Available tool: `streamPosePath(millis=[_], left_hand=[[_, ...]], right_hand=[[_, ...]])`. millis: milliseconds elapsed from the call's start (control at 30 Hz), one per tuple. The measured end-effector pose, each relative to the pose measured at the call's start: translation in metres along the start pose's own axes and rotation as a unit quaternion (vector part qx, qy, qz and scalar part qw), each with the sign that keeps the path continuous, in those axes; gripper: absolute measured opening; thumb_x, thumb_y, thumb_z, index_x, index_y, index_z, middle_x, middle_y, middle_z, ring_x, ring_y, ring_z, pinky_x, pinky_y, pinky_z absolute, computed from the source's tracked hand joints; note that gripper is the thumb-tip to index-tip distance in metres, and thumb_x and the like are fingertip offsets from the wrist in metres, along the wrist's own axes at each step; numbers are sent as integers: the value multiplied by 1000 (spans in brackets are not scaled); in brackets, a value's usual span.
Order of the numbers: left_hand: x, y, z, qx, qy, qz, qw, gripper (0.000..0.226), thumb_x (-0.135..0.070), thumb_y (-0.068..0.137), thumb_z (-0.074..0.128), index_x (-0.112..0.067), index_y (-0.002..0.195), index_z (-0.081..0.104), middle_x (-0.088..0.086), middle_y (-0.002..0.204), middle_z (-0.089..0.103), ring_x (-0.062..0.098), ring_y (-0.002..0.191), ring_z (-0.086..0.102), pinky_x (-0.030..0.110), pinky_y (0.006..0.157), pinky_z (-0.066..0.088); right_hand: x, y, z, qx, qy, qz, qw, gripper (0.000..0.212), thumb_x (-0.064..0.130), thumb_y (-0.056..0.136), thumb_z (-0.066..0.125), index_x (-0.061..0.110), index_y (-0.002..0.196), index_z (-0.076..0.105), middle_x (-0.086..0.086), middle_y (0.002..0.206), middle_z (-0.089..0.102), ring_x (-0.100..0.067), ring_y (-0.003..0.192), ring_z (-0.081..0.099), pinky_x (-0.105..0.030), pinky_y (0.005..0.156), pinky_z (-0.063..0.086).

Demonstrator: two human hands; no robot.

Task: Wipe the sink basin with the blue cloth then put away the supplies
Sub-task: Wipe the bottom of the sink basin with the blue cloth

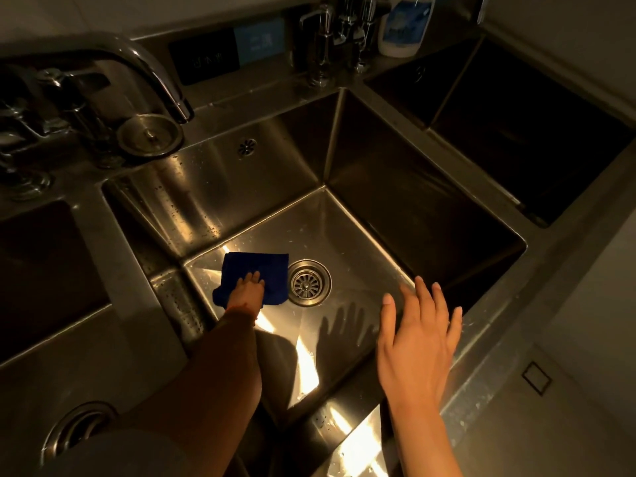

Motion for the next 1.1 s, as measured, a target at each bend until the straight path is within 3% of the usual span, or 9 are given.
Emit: streamPosePath(millis=[333, 633, 900, 1100], left_hand=[[4, 16, -23, -14, -20, -12, 1000, 63, -15, 94, 54, -12, 149, 23, 10, 158, 13, 27, 145, 19, 41, 118, 21], [8, 5, -8, 26, -15, 14, 999, 67, -17, 94, 55, -13, 151, 20, 7, 159, 11, 27, 145, 18, 41, 117, 26], [3, 20, -30, -9, -16, -3, 1000, 60, -18, 93, 57, -10, 147, 30, 9, 154, 22, 27, 141, 26, 40, 115, 26], [3, 6, -5, 6, 5, 16, 1000, 61, -13, 96, 49, -12, 150, 21, 8, 159, 10, 26, 146, 16, 39, 118, 23]], right_hand=[[-1, 1, 3, 1, -3, 3, 1000, 49, 41, 92, 30, 11, 121, 56, -9, 135, 49, -23, 135, 29, -42, 113, 4], [1, 0, 1, 17, -10, 4, 1000, 51, 42, 92, 28, 11, 122, 56, -10, 136, 48, -23, 135, 28, -41, 114, 4], [-1, 1, 4, 3, -21, 3, 1000, 55, 44, 92, 23, 11, 121, 57, -9, 135, 50, -24, 134, 31, -42, 113, 8], [0, 0, 2, 2, -21, 1, 1000, 58, 44, 92, 20, 10, 120, 58, -10, 133, 51, -25, 133, 33, -45, 113, 10]])
Point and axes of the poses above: each hand's wrist, its own y-axis towards the middle knuckle, its own z-axis out of the palm, x = y × z, the point moved 3 cm from there along y, towards the middle knuckle
